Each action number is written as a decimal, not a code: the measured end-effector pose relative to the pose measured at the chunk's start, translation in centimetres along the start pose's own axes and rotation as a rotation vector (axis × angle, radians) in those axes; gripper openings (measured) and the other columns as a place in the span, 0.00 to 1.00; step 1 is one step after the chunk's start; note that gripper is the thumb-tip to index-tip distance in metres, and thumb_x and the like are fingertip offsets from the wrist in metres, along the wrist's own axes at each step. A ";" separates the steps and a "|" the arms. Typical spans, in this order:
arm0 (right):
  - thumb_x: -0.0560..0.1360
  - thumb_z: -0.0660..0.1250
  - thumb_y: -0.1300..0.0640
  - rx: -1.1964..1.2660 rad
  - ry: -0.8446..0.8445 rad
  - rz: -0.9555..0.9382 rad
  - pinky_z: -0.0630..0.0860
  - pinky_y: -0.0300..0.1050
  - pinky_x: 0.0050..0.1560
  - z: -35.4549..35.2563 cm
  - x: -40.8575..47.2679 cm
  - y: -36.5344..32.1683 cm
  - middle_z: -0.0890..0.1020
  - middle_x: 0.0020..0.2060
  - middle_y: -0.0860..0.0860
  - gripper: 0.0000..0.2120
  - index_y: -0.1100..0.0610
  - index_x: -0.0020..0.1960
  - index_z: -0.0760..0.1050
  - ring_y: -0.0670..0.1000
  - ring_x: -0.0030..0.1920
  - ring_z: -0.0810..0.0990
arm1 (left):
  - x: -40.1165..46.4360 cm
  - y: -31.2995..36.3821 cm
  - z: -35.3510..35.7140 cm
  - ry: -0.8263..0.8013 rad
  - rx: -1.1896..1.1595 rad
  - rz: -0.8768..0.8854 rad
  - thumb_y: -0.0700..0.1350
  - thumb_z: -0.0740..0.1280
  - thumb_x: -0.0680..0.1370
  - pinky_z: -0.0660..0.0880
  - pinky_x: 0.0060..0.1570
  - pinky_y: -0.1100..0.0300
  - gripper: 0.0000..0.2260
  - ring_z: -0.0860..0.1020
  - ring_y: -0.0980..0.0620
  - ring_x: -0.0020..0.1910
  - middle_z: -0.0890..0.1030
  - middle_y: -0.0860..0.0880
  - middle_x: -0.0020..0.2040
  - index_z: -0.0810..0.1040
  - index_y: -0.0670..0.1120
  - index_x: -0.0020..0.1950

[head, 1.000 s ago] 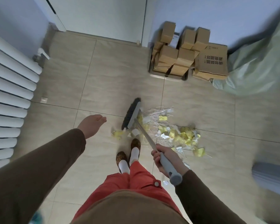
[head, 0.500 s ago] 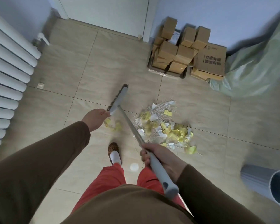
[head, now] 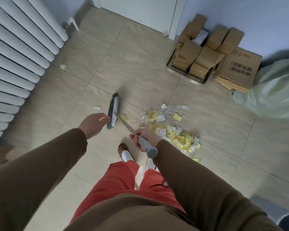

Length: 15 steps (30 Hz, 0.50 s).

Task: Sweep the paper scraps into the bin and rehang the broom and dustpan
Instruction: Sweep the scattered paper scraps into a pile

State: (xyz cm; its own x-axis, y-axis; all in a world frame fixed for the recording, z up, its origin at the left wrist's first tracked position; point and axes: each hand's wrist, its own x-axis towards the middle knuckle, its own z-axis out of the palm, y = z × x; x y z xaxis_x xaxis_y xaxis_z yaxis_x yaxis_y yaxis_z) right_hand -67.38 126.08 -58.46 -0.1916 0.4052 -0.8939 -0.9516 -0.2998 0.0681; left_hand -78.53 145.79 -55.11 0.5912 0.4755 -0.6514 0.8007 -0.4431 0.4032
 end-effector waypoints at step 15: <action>0.81 0.59 0.64 0.179 0.138 -0.139 0.67 0.35 0.15 -10.3 -18.3 8.2 0.74 0.33 0.56 0.14 0.57 0.65 0.71 0.45 0.20 0.67 | 1.0 3.2 6.3 -0.116 -0.098 0.125 0.51 0.60 0.82 0.71 0.56 0.52 0.14 0.77 0.46 0.57 0.82 0.46 0.59 0.81 0.45 0.57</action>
State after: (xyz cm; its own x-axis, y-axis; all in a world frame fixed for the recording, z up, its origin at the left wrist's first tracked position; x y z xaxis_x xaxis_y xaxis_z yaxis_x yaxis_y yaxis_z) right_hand -69.14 107.27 -46.08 -0.0333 0.3064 -0.9513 -0.9962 -0.0871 0.0068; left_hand -75.98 140.03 -58.48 0.6760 0.3279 -0.6600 0.7308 -0.4139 0.5428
